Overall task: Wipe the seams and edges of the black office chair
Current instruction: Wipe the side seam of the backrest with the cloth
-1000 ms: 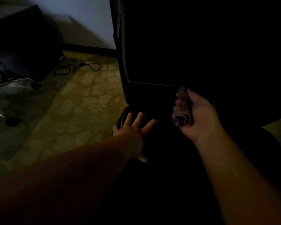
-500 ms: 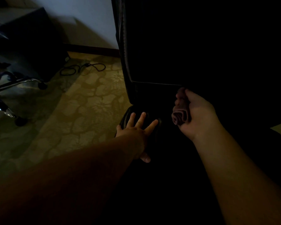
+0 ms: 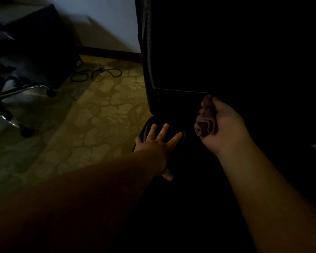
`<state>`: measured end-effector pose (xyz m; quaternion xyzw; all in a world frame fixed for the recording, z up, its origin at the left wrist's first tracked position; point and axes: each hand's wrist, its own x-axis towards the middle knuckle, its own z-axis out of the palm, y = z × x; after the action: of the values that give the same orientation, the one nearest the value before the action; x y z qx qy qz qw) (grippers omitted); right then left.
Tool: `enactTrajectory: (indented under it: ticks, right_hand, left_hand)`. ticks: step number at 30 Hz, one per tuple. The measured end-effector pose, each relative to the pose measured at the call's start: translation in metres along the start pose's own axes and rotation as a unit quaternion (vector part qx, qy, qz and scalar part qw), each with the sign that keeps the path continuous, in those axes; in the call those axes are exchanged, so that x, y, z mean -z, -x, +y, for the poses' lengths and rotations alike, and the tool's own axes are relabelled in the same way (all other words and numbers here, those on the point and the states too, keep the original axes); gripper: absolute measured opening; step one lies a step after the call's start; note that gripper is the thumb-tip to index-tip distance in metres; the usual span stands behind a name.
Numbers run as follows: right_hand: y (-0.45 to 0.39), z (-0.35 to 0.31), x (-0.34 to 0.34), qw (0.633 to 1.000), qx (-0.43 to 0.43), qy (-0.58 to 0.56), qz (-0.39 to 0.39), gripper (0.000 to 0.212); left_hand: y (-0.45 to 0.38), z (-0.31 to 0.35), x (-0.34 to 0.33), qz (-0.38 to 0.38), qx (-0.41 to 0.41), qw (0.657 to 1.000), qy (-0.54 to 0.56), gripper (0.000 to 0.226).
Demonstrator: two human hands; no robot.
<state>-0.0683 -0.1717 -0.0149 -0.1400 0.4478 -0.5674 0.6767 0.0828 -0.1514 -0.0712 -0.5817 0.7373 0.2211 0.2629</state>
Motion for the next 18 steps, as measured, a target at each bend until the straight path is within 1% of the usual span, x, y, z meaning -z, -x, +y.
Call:
enactTrajectory:
  ticks: [2, 5, 6, 10, 11, 14, 16, 18]
  right_hand:
    - [0.0012, 0.0007, -0.0026, 1.0, -0.004, 0.007, 0.005, 0.031]
    - [0.0059, 0.0006, -0.0026, 0.998, -0.007, 0.003, -0.056, 0.031]
    - [0.0061, 0.0013, -0.0027, 0.998, -0.007, -0.004, -0.064, 0.031]
    - [0.0041, 0.006, -0.0059, 1.0, -0.007, -0.006, -0.016, 0.028]
    - [0.0044, 0.0054, -0.0062, 1.0, -0.007, -0.006, -0.019, 0.029]
    - [0.0066, 0.0013, -0.0073, 0.997, -0.011, -0.033, -0.062, 0.031]
    - [0.0052, 0.0033, -0.009, 0.998, -0.013, -0.031, -0.048, 0.031]
    - [0.0039, 0.0068, -0.0101, 1.0, -0.014, -0.001, -0.02, 0.031]
  left_hand:
    - [-0.0017, -0.0002, -0.0023, 0.003, 0.001, 1.0, -0.001, 0.137]
    - [-0.0037, -0.0012, -0.0032, 0.006, -0.005, 1.0, 0.0, 0.138]
    - [-0.0039, -0.0014, -0.0023, 0.007, -0.006, 1.0, 0.001, 0.138]
    - [-0.0029, -0.001, -0.0021, 0.002, -0.001, 1.0, 0.005, 0.138]
    - [-0.0035, -0.0014, -0.0028, 0.002, -0.002, 1.0, 0.006, 0.139]
    - [-0.0046, -0.0022, -0.0022, 0.004, -0.006, 1.0, 0.01, 0.139]
    - [-0.003, -0.0017, -0.0012, 0.005, -0.005, 1.0, 0.008, 0.138]
    - [-0.0017, -0.0004, -0.0016, 0.004, -0.005, 1.0, 0.006, 0.137]
